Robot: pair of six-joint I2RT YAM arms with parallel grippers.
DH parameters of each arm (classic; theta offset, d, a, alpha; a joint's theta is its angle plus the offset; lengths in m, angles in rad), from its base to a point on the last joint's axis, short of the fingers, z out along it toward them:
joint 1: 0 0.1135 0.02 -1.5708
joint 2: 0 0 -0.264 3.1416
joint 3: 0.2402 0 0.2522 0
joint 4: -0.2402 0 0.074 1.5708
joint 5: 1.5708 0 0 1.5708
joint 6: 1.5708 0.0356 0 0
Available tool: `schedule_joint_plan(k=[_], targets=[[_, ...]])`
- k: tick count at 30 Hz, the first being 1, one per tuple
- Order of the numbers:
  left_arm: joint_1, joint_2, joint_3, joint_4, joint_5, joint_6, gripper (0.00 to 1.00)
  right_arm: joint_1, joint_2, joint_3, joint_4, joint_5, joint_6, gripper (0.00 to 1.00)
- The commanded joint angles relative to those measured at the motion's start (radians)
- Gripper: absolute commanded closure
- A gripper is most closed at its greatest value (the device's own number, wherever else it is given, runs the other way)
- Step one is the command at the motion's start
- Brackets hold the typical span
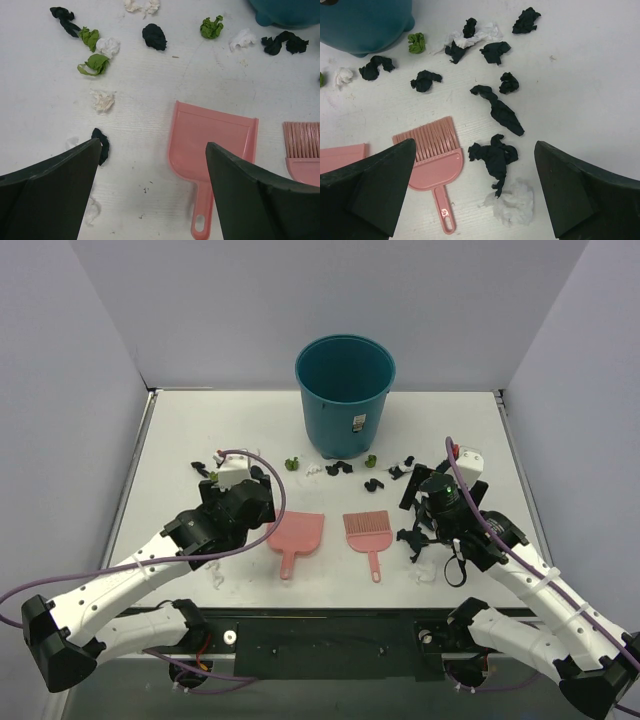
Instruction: Sweep away the paper scraps from the table
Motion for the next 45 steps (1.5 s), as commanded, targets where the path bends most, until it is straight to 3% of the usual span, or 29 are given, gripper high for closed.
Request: schedule_joint_plan(k=[1,16,28,32,39,45], targets=[[0.004,0.016,0.061,-0.008,-0.019,0.023,0.03,-0.006,0.003,-0.009,-0.02,0.008,-0.004,0.01],[0.018,0.028,0.052,0.013,0.088,0.047,0.03,-0.003,0.016,-0.021,-0.072,-0.062,0.025,0.07],[0.03,0.043,-0.001,0.044,0.177,0.001,0.03,0.069,0.077,-0.106,-0.029,-0.131,0.108,0.14],[0.03,0.063,-0.004,0.042,0.191,-0.012,0.04,0.081,0.105,-0.125,-0.004,-0.134,0.117,0.19],[0.032,0.063,-0.011,0.052,0.231,-0.014,0.05,0.115,0.187,-0.138,0.054,-0.182,0.111,0.37],[0.033,0.057,-0.031,0.047,0.24,-0.026,0.05,0.213,0.256,-0.164,0.094,-0.159,0.154,0.39]])
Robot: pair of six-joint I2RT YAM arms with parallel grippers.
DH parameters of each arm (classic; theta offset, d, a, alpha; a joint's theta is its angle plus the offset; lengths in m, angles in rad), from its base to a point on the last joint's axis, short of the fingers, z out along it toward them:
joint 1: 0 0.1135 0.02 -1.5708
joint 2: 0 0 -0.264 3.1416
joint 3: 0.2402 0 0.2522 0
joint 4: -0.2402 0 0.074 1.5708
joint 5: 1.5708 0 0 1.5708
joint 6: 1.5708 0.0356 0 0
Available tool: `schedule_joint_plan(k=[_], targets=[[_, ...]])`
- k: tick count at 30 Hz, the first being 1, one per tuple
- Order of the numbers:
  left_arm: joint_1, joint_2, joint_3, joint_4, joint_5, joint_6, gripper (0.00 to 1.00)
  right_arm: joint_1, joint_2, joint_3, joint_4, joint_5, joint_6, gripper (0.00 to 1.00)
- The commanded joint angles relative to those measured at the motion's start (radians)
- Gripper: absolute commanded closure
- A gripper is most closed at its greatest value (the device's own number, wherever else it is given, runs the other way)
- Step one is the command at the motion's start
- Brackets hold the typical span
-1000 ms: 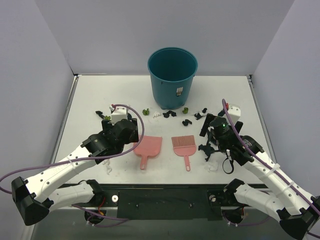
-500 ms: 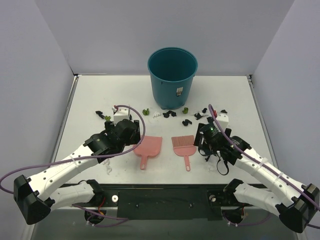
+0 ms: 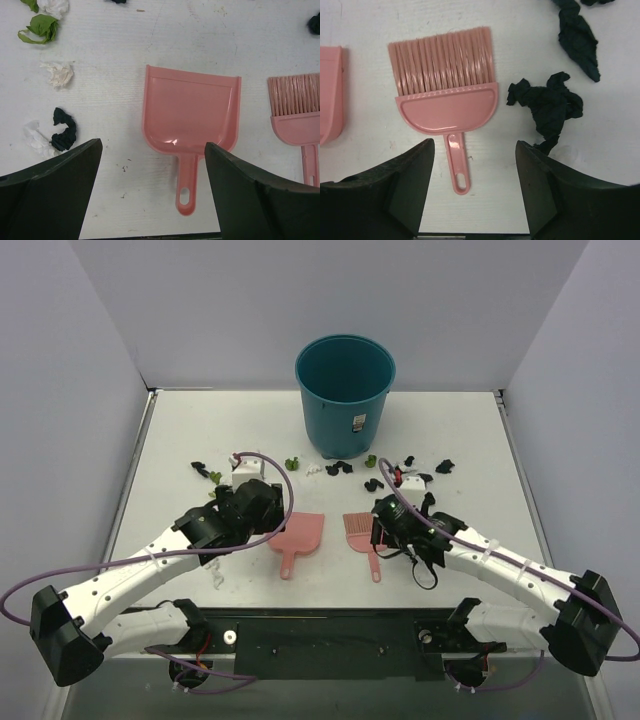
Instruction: Sweep away the paper scraps from the table
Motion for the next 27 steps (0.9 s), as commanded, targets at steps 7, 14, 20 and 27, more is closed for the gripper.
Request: schedule_joint_plan(k=[7,14,20,27], targets=[[0.011,-0.022,-0.021,0.028,0.024,-0.021,0.06,0.11,0.098,-0.083,0.085,0.003,0.068,0.46],[0.015,-0.025,-0.021,0.025,0.032,-0.021,0.06,0.139,0.19,-0.126,0.187,-0.051,0.062,0.52],[0.02,-0.025,-0.009,0.018,0.033,-0.014,0.06,0.146,0.279,-0.152,0.246,-0.072,0.067,0.61],[0.034,-0.022,0.003,0.015,0.055,-0.009,0.06,0.148,0.309,-0.167,0.253,-0.055,0.073,0.79]])
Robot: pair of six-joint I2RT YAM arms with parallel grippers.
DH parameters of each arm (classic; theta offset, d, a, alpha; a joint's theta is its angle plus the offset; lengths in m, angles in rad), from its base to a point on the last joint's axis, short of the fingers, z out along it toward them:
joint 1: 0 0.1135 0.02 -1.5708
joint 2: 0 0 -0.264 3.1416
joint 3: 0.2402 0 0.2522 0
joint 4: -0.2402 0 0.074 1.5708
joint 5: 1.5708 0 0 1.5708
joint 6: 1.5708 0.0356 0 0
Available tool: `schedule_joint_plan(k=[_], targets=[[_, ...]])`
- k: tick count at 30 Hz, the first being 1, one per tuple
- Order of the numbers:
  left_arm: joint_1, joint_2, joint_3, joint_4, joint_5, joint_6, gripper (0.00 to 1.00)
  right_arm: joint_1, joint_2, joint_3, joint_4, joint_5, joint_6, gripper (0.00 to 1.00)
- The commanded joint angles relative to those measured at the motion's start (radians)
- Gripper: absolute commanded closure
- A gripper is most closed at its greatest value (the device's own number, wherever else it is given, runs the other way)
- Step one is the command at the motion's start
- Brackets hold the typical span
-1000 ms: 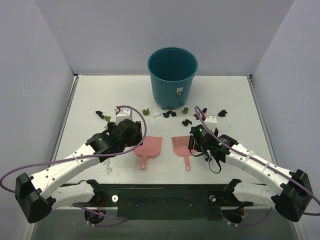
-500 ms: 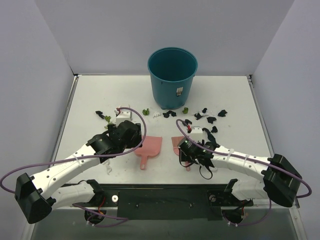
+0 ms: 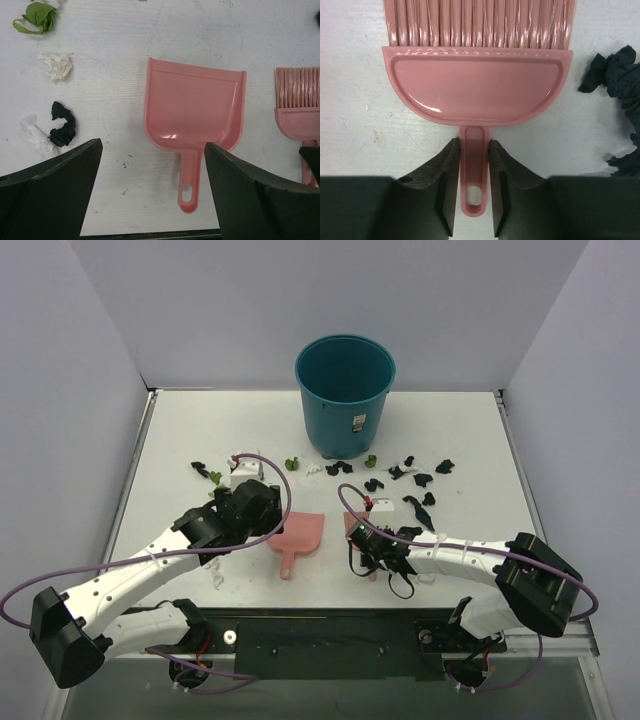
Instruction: Sweep away the paper scraps from the table
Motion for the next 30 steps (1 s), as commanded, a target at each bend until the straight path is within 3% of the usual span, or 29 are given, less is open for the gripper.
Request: schedule_joint_plan(k=[1,5,13,23,30], targets=[[0.011,-0.016,0.031,0.016,0.027,-0.004,0.06,0.008,0.026,-0.027,-0.03,0.018,0.015,0.85],[0.025,0.003,0.045,0.027,0.076,0.001,0.06,0.008,-0.029,0.007,-0.116,0.062,0.001,1.0],[0.132,0.06,0.073,0.144,0.404,-0.054,0.12,0.006,-0.167,0.159,-0.253,0.102,-0.106,1.0],[0.194,0.174,0.067,0.4,0.824,-0.182,0.13,0.011,-0.23,0.277,-0.281,-0.014,-0.204,1.0],[0.194,0.258,0.045,0.51,0.94,-0.243,0.16,0.04,-0.2,0.328,-0.285,-0.039,-0.226,1.0]])
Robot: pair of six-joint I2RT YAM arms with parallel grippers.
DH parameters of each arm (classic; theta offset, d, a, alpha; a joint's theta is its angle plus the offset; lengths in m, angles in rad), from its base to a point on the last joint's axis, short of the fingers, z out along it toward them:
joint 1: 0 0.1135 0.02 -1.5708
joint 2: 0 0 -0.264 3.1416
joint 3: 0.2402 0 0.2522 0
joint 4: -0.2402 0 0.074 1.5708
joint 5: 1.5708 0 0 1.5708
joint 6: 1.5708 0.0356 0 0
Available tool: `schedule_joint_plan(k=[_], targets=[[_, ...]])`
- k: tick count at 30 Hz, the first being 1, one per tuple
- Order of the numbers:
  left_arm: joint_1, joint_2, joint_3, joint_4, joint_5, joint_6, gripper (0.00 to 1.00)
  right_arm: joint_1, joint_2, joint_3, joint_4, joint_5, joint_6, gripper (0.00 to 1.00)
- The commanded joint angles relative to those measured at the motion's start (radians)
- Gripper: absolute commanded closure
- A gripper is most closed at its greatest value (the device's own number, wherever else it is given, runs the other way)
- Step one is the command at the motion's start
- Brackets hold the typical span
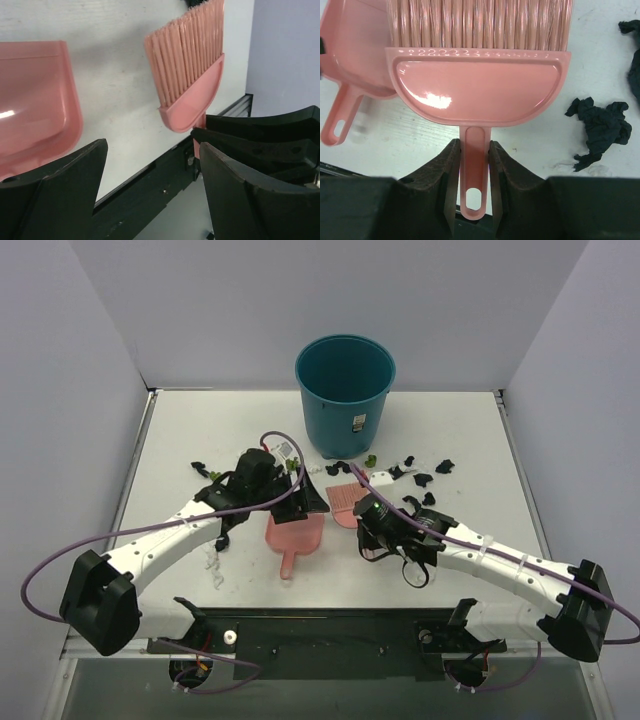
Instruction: Sweep away the paper scraps from the table
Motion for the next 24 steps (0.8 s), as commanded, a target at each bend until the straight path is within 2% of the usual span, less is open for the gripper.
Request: schedule_joint_plan(k=[1,7,12,14,16,18,19,20,22,24], targets=[[0.006,0.038,0.01,0.145,0.128,-0.053,0.16,0.026,0.018,0.067,-0.028,-0.007,-0.029,1.0],[0.006,0.089,-0.015,0.226,0.187,-0.091,0.21,0.054,0.059,0.108,-0.029,-0.01,-0.04,1.0],[0.007,0.116,-0.021,0.255,0.205,-0.102,0.32,0.072,0.088,0.139,-0.029,-0.011,-0.048,1.0],[0.007,0.126,-0.029,0.267,0.216,-0.108,0.41,0.077,0.09,0.144,-0.029,-0.014,-0.052,1.0],[0.007,0.133,-0.029,0.28,0.222,-0.11,0.58,0.077,0.09,0.144,-0.031,-0.016,-0.055,1.0],[0.007,0.139,-0.032,0.29,0.23,-0.111,0.69,0.081,0.09,0.147,-0.035,-0.016,-0.057,1.0],[0.009,0.142,-0.03,0.293,0.236,-0.113,0.78,0.083,0.087,0.147,-0.034,-0.016,-0.058,1.0],[0.007,0.144,-0.032,0.298,0.239,-0.114,0.8,0.081,0.085,0.148,-0.034,-0.02,-0.058,1.0],[0.007,0.149,-0.039,0.347,0.256,-0.127,0.96,0.083,0.082,0.147,-0.035,-0.021,-0.06,1.0],[0.007,0.149,-0.049,0.372,0.266,-0.144,1.0,0.086,0.079,0.147,-0.037,-0.017,-0.06,1.0]])
